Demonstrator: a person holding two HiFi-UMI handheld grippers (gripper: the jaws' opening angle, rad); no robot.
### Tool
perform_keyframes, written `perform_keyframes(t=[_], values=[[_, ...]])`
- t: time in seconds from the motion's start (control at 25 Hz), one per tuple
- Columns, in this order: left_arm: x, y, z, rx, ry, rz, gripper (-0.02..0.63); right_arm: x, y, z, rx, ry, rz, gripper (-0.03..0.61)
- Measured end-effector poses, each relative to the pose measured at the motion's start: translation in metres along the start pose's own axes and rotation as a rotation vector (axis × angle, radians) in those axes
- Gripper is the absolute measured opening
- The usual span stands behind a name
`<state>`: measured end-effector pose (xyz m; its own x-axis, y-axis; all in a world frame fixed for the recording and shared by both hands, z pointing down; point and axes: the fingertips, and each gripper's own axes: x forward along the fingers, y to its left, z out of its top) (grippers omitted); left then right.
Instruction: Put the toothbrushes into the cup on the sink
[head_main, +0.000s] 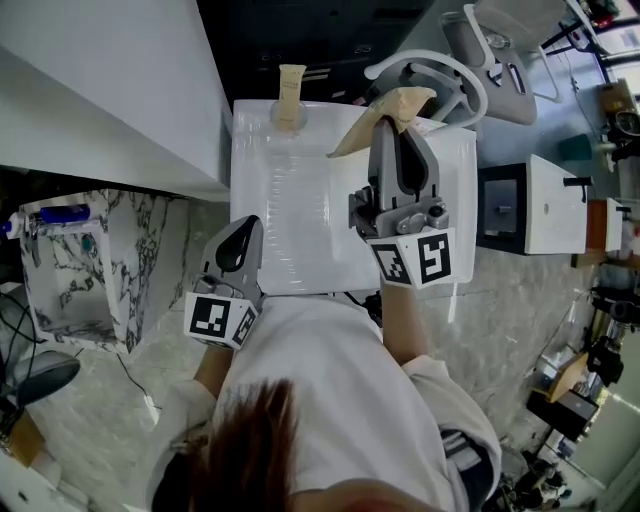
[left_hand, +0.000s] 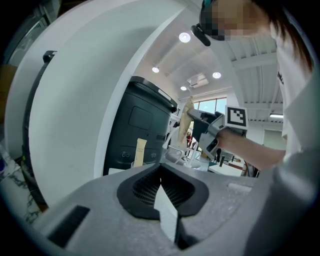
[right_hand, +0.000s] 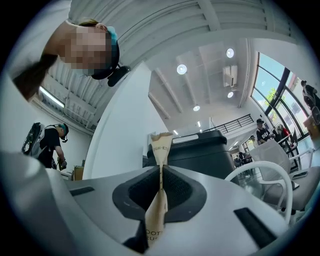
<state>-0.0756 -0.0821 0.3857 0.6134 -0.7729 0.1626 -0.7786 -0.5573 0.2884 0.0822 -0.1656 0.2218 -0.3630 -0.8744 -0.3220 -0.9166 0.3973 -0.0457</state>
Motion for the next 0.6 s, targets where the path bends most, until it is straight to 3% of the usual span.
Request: perform_keyframes(t=[0.6], values=[[0.013, 0.027, -0.008, -0.016, 0.024, 0.045, 0.015, 0.06, 0.008, -0.08, 0.013, 0.074, 0.082, 0.025]])
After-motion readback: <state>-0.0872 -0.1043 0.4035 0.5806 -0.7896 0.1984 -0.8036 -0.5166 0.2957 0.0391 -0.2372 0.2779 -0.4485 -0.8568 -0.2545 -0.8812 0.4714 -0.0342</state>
